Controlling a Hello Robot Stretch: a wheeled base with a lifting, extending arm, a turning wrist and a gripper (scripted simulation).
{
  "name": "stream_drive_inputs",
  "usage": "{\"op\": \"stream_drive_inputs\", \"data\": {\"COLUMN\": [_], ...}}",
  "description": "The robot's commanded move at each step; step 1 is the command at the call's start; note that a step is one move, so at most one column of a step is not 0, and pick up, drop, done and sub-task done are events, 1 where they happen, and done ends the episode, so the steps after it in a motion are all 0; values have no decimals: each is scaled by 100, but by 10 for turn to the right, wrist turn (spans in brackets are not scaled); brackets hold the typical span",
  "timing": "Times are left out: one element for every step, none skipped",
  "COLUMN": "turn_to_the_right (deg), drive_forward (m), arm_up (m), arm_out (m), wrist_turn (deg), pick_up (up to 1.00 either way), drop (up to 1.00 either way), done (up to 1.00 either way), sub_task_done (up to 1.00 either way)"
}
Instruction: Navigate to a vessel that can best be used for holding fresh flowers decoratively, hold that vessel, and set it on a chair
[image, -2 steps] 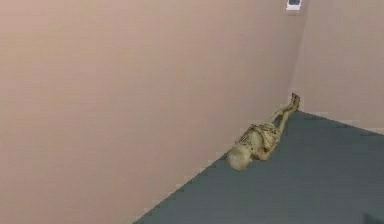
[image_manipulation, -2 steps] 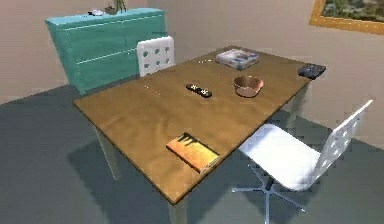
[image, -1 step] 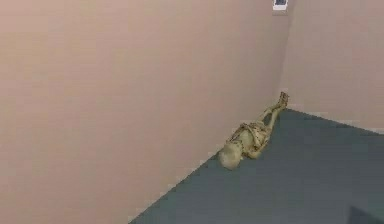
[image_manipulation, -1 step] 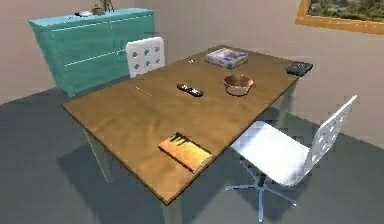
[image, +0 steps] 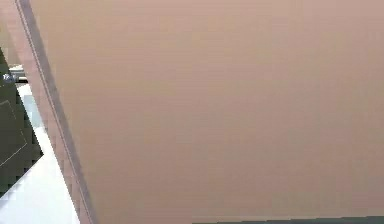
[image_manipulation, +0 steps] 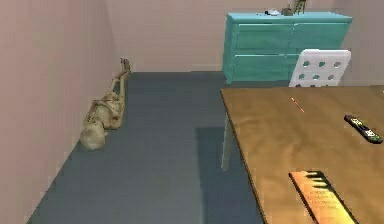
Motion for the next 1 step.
{"op": "stream_drive_inputs", "data": {"turn_to_the_right": [-450], "drive_forward": [0], "arm_up": [0], "arm_out": [0], "wrist_turn": [0], "pick_up": [0], "drop": [0], "done": [0], "sub_task_done": [0]}}
